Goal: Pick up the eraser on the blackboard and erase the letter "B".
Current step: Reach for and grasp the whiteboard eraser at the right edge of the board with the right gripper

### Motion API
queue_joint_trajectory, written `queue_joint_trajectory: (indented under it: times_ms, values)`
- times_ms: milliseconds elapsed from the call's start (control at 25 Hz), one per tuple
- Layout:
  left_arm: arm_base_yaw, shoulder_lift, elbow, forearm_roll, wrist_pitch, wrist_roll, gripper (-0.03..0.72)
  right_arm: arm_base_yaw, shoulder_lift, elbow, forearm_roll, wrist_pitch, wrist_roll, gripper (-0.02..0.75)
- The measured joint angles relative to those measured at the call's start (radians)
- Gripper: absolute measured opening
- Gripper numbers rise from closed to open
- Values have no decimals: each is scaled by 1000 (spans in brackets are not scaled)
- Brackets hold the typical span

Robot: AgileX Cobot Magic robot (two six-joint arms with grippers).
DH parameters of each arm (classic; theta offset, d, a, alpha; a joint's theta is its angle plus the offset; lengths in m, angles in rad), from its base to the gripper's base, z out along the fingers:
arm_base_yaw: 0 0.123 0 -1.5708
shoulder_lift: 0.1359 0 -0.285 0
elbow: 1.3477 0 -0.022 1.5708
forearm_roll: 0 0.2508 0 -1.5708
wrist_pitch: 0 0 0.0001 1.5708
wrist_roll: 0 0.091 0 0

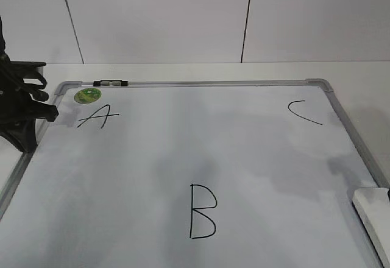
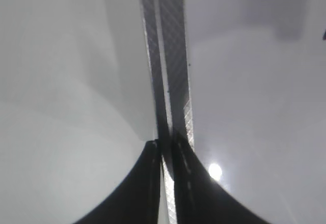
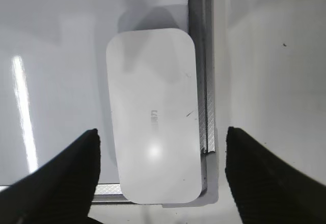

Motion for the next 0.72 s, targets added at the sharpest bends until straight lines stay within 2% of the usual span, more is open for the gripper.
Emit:
queue_joint_trajectory:
  times_ms: [200, 600, 720]
  values:
    - [0, 0, 0, 0, 0, 0, 26, 0, -28, 89, 0, -59, 0, 584]
    - [0, 0, 0, -1, 0, -1, 25, 0, -31, 92, 0, -88, 0, 584]
    - [0, 0, 0, -1, 0, -1, 25, 0, -31, 92, 31, -95, 0, 585]
